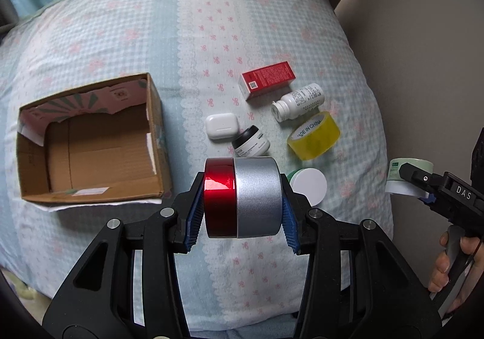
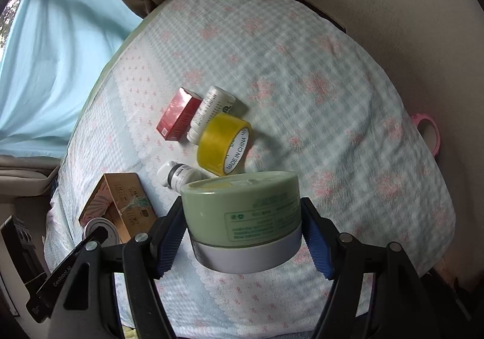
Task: Organize rigid objects
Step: 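Carry the tape roll and green jar toward the cardboard box with both tools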
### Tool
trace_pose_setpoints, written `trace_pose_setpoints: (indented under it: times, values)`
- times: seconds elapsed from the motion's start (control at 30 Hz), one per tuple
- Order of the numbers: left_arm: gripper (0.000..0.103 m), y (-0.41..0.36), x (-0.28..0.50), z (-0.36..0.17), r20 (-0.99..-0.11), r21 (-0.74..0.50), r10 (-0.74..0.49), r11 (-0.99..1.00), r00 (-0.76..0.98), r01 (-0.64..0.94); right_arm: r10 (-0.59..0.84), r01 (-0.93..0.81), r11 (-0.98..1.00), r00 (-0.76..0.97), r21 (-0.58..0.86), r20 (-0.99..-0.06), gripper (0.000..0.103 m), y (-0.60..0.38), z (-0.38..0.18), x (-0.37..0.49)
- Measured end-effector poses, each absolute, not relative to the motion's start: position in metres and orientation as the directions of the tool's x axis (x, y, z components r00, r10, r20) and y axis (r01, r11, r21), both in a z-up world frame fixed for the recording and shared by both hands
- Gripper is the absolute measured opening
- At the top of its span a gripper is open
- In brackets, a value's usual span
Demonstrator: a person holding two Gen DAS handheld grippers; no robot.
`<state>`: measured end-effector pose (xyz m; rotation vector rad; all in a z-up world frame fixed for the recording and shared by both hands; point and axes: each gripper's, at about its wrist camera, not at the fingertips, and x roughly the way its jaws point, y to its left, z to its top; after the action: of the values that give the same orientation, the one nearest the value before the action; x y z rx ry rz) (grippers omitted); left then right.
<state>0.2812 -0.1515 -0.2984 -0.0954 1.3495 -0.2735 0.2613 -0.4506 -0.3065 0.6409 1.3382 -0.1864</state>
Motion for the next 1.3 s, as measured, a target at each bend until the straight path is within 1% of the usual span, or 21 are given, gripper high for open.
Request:
trace_pose_setpoints:
  times: [0.2, 0.33, 0.43, 0.6, 0.7, 0.97, 1.2, 1.3]
  values:
    - [0.041, -0.081, 0.265, -0.261, -0.935, -0.251, -0.248, 0.968, 0.253, 0.023, 0.249, 0.370, 0.867, 0.259, 0.334, -0.933, 0.068, -0.398, -0.272, 0.272]
    - [0.041, -0.030, 0.257, -0.241, -0.930, -0.224, -0.212, 0.975, 0.302, -0.006, 0.264, 0.286, 0.897, 0.266, 0.337, -0.927, 0.068, -0.355, -0.256, 0.281]
    - [0.041, 0.009, 0.257, -0.231, -0.924, -0.232, -0.210, 0.972, 0.319, -0.030, 0.265, 0.236, 0.912, 0.284, 0.335, -0.922, 0.068, -0.317, -0.242, 0.287]
    - [0.041, 0.071, 0.263, -0.222, -0.925, -0.209, -0.196, 0.978, 0.325, -0.003, 0.269, 0.180, 0.924, 0.328, 0.339, -0.906, 0.068, -0.251, -0.216, 0.294]
    - [0.041, 0.106, 0.268, -0.223, -0.925, -0.216, -0.207, 0.976, 0.318, 0.009, 0.272, 0.178, 0.922, 0.339, 0.345, -0.901, 0.068, -0.211, -0.209, 0.298]
    - [0.041, 0.174, 0.296, -0.248, -0.946, -0.186, -0.190, 0.982, 0.262, 0.043, 0.286, 0.175, 0.919, 0.320, 0.353, -0.903, 0.068, -0.110, -0.222, 0.321]
    - [0.041, 0.194, 0.322, -0.286, -0.959, -0.202, -0.207, 0.978, 0.196, 0.043, 0.287, 0.166, 0.928, 0.248, 0.332, -0.925, 0.068, -0.052, -0.265, 0.345]
    - [0.041, 0.192, 0.335, -0.303, -0.966, -0.183, -0.189, 0.982, 0.174, 0.054, 0.297, 0.135, 0.935, 0.211, 0.329, -0.931, 0.068, -0.034, -0.287, 0.356]
